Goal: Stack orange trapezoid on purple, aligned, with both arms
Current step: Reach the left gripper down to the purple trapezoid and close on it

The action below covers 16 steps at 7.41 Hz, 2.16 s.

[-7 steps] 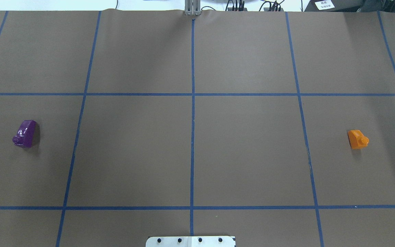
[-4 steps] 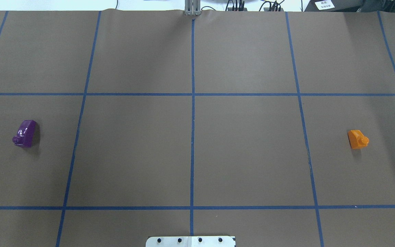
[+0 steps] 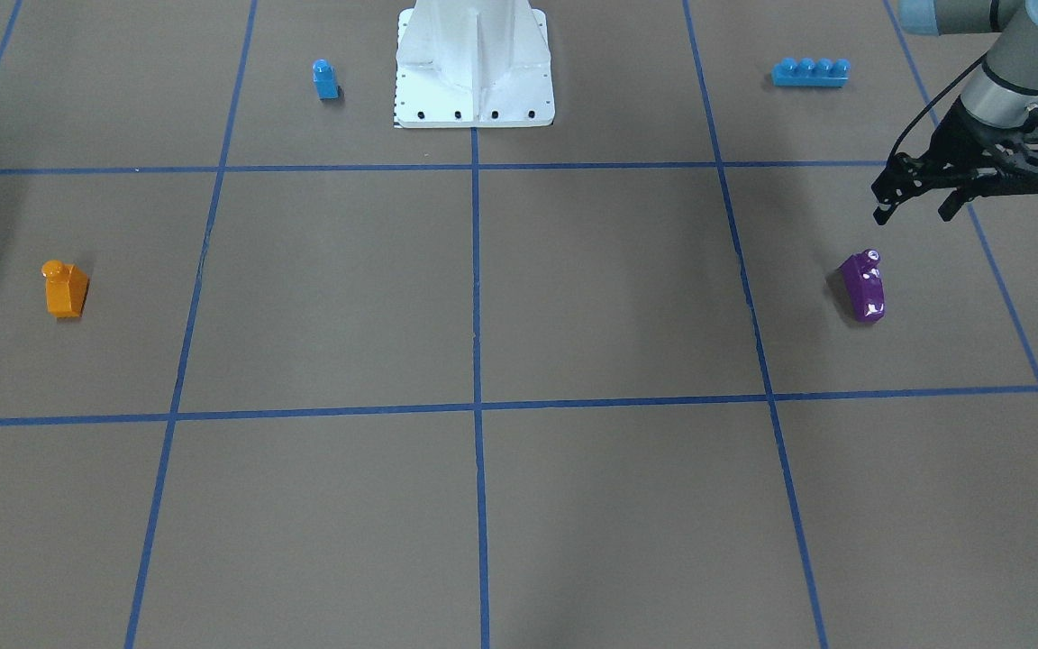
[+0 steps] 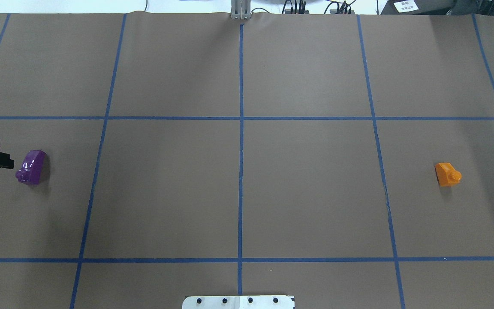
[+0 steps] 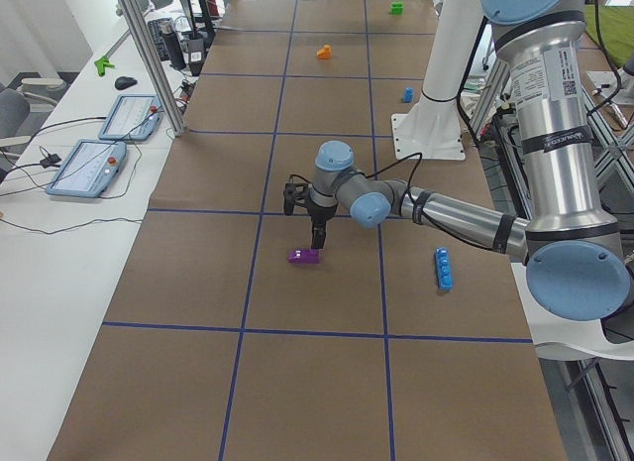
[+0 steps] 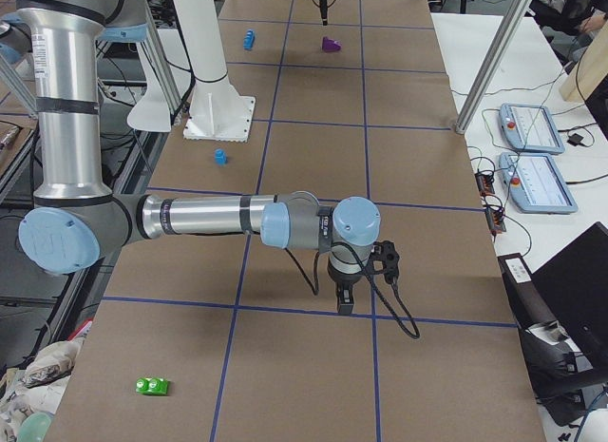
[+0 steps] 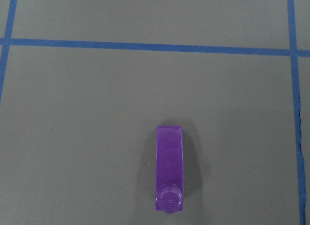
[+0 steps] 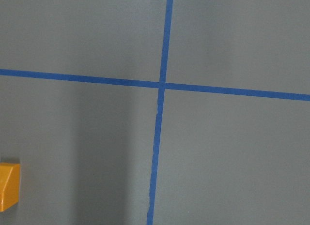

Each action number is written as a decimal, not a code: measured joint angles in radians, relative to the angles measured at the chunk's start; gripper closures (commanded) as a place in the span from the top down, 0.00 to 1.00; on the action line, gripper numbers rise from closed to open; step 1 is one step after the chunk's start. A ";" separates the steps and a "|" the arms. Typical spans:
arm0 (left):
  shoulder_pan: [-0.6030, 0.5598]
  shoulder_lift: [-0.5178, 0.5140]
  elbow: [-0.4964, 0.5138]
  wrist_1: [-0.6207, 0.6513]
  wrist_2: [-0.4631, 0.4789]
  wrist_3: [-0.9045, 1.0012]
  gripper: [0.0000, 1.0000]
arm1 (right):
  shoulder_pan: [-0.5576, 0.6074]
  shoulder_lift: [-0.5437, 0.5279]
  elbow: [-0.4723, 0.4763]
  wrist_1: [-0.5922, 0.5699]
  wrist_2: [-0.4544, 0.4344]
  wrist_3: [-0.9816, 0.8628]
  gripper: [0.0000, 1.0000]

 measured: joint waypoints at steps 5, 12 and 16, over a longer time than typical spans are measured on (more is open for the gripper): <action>0.078 -0.097 0.156 -0.049 0.039 -0.008 1.00 | 0.000 0.000 -0.002 -0.001 0.000 0.000 1.00; 0.091 -0.164 0.334 -0.196 0.030 -0.007 0.35 | -0.001 0.000 0.000 0.000 0.000 0.000 1.00; 0.088 -0.155 0.311 -0.190 0.011 -0.010 0.00 | -0.001 0.000 0.001 0.000 0.005 0.000 1.00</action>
